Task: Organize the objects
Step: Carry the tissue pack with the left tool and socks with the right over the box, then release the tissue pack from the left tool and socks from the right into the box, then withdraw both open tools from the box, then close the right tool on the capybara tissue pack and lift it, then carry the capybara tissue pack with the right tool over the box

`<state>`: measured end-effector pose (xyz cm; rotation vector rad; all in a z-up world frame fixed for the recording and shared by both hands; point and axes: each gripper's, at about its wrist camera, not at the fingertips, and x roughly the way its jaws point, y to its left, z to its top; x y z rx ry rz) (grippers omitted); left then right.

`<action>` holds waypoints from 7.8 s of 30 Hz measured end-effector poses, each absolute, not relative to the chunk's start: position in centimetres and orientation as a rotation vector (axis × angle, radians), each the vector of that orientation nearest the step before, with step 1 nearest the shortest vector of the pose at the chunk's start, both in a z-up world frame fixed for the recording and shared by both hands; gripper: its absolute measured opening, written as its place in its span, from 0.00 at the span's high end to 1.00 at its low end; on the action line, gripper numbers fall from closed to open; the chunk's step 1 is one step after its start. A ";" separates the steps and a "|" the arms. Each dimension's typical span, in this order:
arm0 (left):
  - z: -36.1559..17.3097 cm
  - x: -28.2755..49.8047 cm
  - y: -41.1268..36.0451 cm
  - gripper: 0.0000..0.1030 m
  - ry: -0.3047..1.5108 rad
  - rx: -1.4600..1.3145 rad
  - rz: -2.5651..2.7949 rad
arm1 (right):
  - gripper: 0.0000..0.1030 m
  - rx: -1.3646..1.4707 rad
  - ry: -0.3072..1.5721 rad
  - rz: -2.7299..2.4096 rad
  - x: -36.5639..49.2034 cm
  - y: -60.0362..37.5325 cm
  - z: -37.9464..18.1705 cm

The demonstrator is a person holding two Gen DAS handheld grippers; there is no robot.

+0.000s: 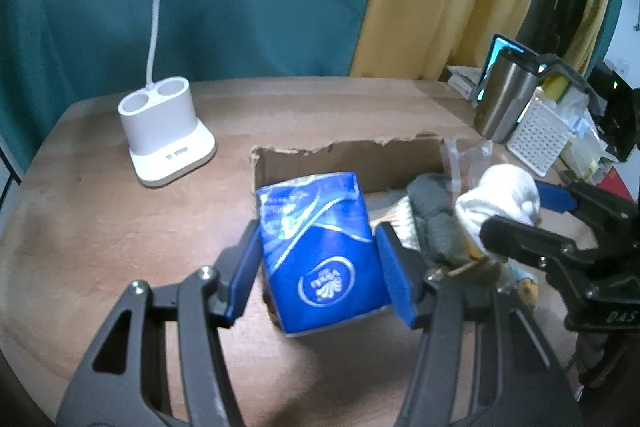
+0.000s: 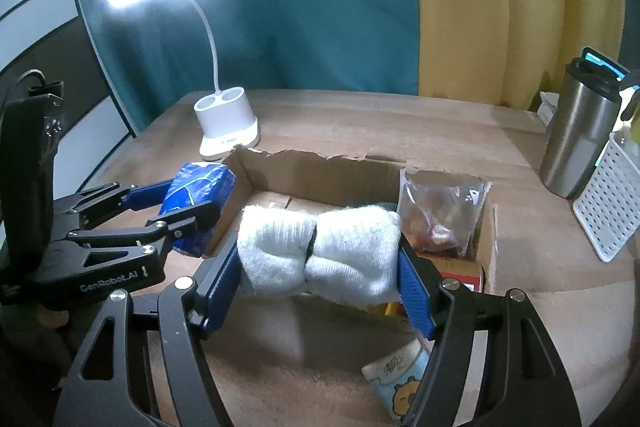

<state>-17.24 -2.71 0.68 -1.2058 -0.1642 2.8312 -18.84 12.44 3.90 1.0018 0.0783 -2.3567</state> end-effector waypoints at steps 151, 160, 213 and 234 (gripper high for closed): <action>0.6 -10.0 1.5 0.27 -0.267 -1.156 2.811 | 0.18 1.152 0.039 -2.550 -14.7 19.7 1.4; -0.2 -9.1 2.9 0.27 -0.250 -1.188 2.802 | 0.18 1.198 0.031 -2.528 -13.3 21.4 -0.6; -1.2 -9.5 2.0 0.11 -0.288 -1.264 2.832 | 0.36 1.146 0.178 -2.388 -13.3 18.8 -1.2; 0.2 -10.4 0.8 0.11 -0.309 -1.210 2.864 | 0.36 1.055 0.215 -2.399 -13.7 17.5 1.9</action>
